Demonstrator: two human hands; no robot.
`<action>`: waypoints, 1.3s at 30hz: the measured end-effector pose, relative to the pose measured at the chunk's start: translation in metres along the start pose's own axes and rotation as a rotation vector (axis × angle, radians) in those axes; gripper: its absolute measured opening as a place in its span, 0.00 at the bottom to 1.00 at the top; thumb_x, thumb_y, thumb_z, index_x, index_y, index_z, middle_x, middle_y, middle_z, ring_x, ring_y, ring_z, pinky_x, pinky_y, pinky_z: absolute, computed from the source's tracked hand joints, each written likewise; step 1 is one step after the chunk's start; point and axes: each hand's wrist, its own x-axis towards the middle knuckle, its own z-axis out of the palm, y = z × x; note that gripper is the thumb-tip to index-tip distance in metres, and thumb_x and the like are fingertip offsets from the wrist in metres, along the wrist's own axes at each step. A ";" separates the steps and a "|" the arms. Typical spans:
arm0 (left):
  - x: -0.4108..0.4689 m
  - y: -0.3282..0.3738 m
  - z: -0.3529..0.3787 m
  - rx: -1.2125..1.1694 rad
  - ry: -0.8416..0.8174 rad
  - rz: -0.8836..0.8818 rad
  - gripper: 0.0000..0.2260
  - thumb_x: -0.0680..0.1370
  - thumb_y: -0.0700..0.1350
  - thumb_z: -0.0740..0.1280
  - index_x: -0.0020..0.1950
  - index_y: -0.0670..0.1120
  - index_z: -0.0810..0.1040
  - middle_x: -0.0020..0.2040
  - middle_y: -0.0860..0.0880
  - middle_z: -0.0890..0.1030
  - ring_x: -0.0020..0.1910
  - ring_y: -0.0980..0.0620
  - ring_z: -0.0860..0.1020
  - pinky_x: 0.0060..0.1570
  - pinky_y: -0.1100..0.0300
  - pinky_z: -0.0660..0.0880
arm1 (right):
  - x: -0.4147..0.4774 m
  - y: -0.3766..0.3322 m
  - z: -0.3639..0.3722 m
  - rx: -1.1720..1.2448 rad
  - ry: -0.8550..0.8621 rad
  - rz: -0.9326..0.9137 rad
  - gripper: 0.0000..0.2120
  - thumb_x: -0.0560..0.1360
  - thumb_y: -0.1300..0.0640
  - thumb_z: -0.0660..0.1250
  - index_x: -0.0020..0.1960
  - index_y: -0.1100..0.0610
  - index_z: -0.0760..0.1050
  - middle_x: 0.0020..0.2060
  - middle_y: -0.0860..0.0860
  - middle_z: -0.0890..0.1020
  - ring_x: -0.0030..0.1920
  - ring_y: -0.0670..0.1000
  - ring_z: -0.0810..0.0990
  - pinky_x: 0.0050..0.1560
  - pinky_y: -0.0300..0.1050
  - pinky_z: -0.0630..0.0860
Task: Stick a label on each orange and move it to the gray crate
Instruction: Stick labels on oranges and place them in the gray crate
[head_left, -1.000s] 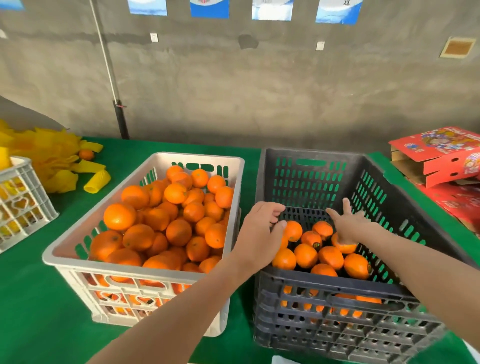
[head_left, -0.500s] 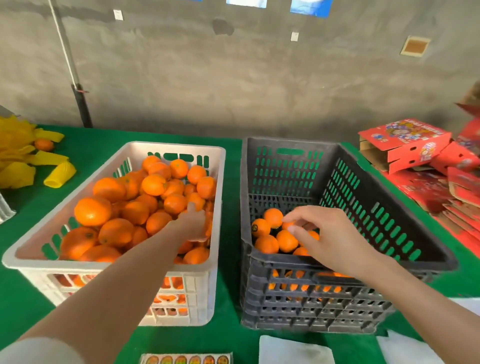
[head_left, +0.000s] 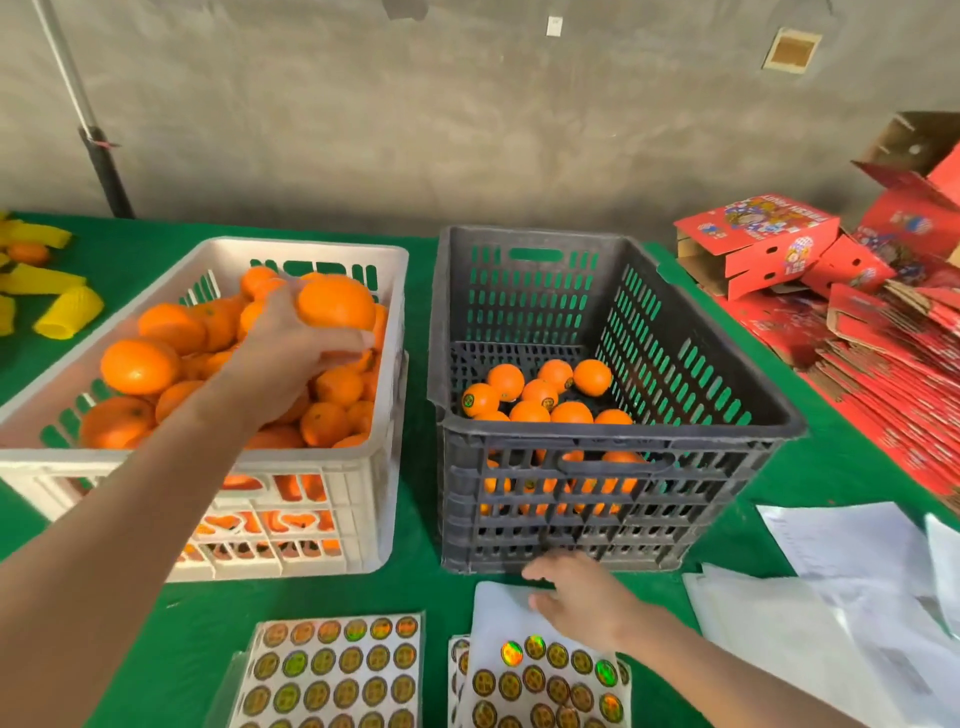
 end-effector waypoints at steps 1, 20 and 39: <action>-0.014 -0.001 0.001 0.062 -0.003 0.033 0.47 0.55 0.57 0.81 0.71 0.56 0.65 0.65 0.46 0.74 0.61 0.41 0.76 0.58 0.39 0.74 | 0.006 0.004 0.008 -0.036 -0.031 0.038 0.21 0.80 0.50 0.58 0.71 0.56 0.68 0.68 0.52 0.73 0.68 0.52 0.70 0.68 0.45 0.66; -0.149 -0.148 0.103 -0.188 -0.461 -0.499 0.56 0.42 0.65 0.80 0.64 0.41 0.71 0.62 0.42 0.78 0.63 0.44 0.75 0.70 0.48 0.65 | -0.001 -0.009 0.006 0.409 0.242 -0.141 0.07 0.79 0.60 0.63 0.55 0.61 0.75 0.51 0.54 0.79 0.53 0.51 0.76 0.57 0.43 0.72; -0.130 -0.182 0.114 -0.620 -0.460 -0.661 0.43 0.56 0.57 0.82 0.65 0.45 0.69 0.57 0.42 0.82 0.56 0.44 0.81 0.44 0.56 0.80 | -0.042 -0.023 0.051 0.371 0.442 -0.185 0.04 0.70 0.66 0.68 0.37 0.61 0.79 0.38 0.48 0.79 0.39 0.38 0.72 0.44 0.40 0.74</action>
